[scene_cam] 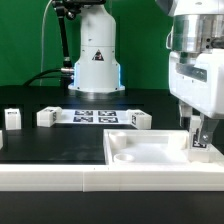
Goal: Assemble one leg
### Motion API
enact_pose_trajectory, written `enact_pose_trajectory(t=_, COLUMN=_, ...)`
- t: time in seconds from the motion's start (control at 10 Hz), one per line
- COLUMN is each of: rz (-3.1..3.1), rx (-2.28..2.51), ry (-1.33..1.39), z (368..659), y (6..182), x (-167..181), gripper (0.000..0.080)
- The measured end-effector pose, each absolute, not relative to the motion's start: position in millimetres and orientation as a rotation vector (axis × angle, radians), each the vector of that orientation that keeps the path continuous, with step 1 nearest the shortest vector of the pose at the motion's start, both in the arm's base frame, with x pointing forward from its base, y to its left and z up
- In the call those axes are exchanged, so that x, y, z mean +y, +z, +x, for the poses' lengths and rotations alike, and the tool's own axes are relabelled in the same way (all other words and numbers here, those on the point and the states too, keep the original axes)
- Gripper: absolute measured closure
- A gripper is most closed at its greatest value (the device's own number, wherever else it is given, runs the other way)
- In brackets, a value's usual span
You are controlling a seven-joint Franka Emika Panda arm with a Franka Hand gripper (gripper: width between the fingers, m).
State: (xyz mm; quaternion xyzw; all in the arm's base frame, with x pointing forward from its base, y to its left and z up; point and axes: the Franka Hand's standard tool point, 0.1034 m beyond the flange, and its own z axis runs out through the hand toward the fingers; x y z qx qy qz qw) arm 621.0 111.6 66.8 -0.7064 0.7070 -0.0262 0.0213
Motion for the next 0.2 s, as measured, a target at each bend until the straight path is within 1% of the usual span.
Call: enact_pose_trajectory(t=0.2, rz=-2.190, rx=2.192, ry=-0.081, z=621.0, y=66.7, x=111.6, gripper=0.0150)
